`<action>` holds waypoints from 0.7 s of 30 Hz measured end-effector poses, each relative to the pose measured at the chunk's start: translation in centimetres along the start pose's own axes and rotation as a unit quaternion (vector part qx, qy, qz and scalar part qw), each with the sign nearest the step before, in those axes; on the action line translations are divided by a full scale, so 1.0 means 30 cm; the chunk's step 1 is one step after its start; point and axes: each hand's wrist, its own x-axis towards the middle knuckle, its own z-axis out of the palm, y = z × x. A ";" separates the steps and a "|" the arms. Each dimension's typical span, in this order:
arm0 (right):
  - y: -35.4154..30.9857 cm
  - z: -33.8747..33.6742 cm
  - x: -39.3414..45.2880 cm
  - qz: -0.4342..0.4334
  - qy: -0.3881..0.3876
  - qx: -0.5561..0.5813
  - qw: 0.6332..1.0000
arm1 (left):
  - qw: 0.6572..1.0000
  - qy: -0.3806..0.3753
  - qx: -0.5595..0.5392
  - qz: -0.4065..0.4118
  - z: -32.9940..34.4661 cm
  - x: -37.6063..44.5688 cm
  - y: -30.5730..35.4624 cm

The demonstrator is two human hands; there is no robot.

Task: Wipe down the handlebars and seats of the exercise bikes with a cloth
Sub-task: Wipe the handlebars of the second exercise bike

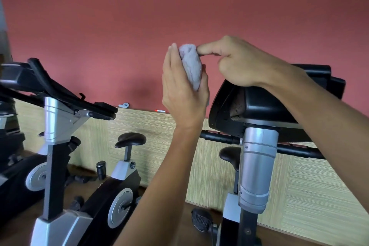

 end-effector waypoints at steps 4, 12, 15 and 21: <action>-0.013 0.012 0.002 0.027 0.017 -0.001 0.999 | 0.998 -0.009 0.021 0.051 0.006 -0.058 -0.071; -0.051 0.009 -0.034 0.060 0.002 -0.005 0.998 | 0.997 -0.061 0.027 0.028 -0.039 -0.080 -0.048; -0.056 0.008 -0.025 0.054 0.001 0.027 0.998 | 0.998 -0.058 0.012 0.028 -0.011 0.011 -0.008; -0.083 0.021 -0.027 0.094 -0.005 -0.009 0.995 | 0.990 -0.130 -0.001 0.047 -0.064 -0.100 -0.121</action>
